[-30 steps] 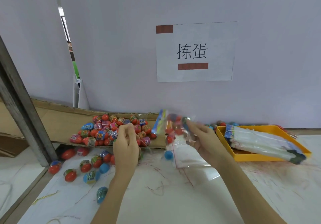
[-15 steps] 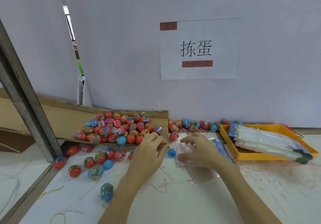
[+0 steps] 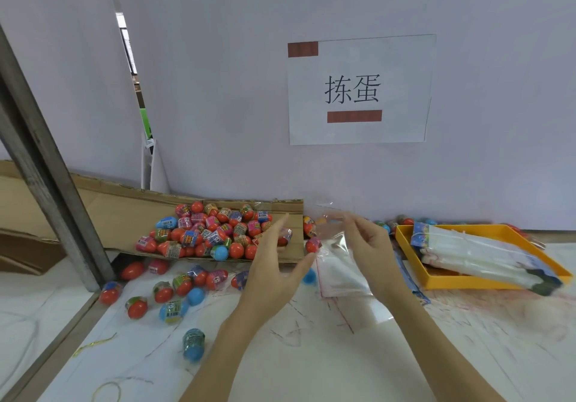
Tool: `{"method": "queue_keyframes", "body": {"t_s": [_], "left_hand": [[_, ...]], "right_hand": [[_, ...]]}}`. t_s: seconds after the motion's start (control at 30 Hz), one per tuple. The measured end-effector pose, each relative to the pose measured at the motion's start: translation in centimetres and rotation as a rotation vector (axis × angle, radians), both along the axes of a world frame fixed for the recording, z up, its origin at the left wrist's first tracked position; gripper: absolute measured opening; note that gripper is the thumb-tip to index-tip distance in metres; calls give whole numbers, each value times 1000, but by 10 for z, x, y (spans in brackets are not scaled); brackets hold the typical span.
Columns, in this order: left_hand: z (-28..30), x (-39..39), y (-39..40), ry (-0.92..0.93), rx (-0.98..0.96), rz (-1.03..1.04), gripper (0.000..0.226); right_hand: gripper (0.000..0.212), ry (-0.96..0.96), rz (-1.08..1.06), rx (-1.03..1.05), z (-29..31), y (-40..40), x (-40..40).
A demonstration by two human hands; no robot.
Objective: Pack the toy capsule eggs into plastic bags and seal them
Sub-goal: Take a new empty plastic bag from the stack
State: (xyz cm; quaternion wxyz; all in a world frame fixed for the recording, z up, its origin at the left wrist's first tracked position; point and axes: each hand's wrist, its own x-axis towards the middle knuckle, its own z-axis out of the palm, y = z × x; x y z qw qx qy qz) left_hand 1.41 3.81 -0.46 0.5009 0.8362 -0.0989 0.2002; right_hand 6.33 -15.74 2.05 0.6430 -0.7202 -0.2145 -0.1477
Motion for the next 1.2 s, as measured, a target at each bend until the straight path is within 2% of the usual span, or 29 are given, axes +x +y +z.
{"method": "queue_keyframes", "body": {"t_s": [0.07, 0.13, 0.23, 0.33, 0.4, 0.43, 0.5, 0.53, 0.6, 0.63, 0.77, 0.8, 0.87, 1.0, 1.1, 1.13, 1.2], "left_hand": [[4, -1, -4, 4, -104, -50, 76], [6, 0, -5, -24, -167, -68, 58], [6, 1, -3, -29, -225, -9, 22], [6, 1, -2, 2, -280, 10, 9], [7, 1, -1, 1, -305, 21, 9], [7, 1, 1, -1, -315, 31, 9], [8, 1, 2, -12, -336, 36, 7], [7, 1, 2, -13, -343, 36, 6], [7, 1, 3, -5, -349, 38, 5], [7, 1, 3, -2, -352, 38, 6], [8, 2, 4, 7, -363, 40, 6], [8, 2, 3, 7, -363, 35, 6], [10, 1, 3, 7, -373, 21, 6], [10, 1, 4, 9, -409, 2, 7], [10, 1, 3, 24, -420, 4, 15], [10, 1, 3, 15, -404, 8, 16], [9, 1, 3, -39, -306, 37, 16]], "right_hand": [[40, 163, 259, 200, 7, 2, -6], [47, 277, 400, 264, 8, 4, -8], [45, 324, 406, 239, 5, 7, -9], [39, 341, 210, 203, -3, 9, -3], [31, 280, -51, -58, -11, 7, 5], [29, 239, -166, -309, -14, 5, 8], [52, 215, -287, -848, -25, 0, 13], [62, 224, -296, -1008, -28, -2, 13], [58, 195, -280, -1131, -33, -2, 14], [52, 161, -274, -1127, -33, -2, 14], [28, 45, -380, -714, -23, -2, 12], [26, 2, -380, -649, -21, -2, 10], [37, -32, -343, -483, -17, -3, 7], [38, -180, -348, -446, -10, -2, 3], [31, -172, -280, -250, -3, 1, 0], [27, -190, -277, -199, -1, 3, -3], [25, -275, -301, -224, 4, 6, -7]]}}
